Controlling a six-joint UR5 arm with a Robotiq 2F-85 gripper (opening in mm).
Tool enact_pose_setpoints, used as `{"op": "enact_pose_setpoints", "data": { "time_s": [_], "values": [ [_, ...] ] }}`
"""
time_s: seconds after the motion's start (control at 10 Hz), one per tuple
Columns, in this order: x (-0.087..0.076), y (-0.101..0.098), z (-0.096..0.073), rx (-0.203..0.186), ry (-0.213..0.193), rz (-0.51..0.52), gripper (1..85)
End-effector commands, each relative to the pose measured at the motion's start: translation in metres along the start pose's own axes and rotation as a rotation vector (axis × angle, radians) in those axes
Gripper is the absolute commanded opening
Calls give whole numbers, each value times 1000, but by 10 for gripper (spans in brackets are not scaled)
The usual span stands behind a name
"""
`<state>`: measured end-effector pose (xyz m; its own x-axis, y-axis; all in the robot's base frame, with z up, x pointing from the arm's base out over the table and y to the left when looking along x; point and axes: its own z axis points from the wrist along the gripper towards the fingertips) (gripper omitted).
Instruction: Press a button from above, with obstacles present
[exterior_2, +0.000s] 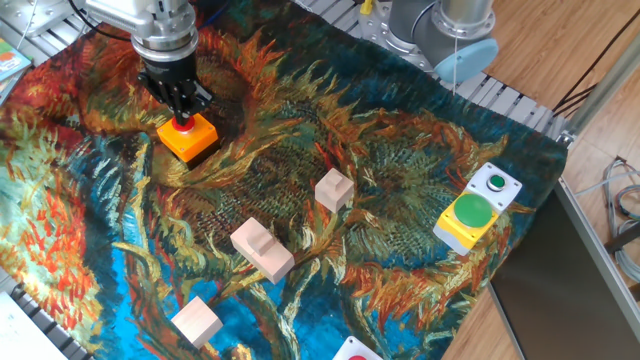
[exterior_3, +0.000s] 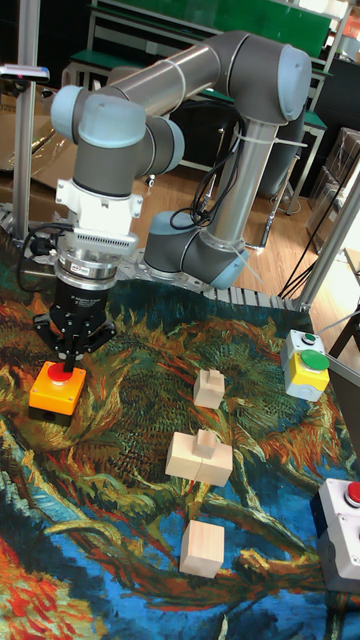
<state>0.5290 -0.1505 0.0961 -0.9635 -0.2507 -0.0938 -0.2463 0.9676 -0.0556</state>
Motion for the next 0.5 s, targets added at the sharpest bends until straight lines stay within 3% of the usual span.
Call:
{"op": "enact_pose_setpoints", "data": {
  "time_s": [0.0, 0.4],
  "values": [
    [-3, 2, -1, -13, -13, 16, 13],
    [-2, -4, 2, -4, -18, 12, 13]
  ]
}}
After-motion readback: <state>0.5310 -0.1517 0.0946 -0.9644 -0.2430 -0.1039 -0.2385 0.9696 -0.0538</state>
